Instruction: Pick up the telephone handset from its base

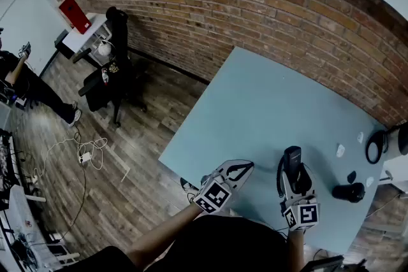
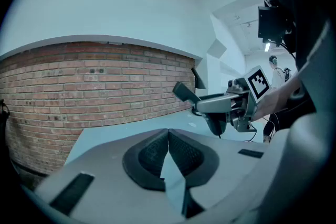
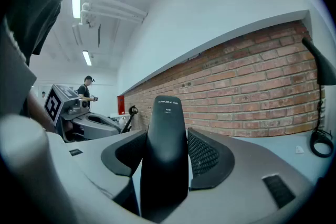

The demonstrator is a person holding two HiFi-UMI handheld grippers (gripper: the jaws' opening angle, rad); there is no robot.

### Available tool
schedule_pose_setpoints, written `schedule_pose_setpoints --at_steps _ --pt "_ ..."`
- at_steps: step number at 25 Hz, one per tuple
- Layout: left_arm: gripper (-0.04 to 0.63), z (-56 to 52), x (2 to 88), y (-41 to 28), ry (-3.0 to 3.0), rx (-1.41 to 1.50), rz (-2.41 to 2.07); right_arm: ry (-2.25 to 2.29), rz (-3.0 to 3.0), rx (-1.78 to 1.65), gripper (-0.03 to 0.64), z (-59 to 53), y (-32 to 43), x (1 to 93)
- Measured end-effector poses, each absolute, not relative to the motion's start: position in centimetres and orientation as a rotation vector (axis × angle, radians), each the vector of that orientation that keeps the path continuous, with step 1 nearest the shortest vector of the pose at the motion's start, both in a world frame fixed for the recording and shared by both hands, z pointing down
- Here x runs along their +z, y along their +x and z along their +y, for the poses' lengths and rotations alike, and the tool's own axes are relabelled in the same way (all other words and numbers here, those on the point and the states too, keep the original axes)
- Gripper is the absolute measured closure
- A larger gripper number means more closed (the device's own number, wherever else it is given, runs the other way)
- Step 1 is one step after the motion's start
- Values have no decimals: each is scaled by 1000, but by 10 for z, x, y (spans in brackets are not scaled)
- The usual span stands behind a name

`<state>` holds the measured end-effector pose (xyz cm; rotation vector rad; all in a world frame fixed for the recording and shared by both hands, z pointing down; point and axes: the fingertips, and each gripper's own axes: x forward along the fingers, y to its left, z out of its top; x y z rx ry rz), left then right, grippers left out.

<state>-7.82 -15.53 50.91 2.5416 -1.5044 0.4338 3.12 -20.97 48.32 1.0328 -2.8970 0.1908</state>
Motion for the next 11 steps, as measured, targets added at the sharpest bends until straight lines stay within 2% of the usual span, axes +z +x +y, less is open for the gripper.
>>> schedule_pose_setpoints --at_steps 11 --pt "584 -144 514 -83 2517 447 -1508 1023 -2885 216 373 -204 29 491"
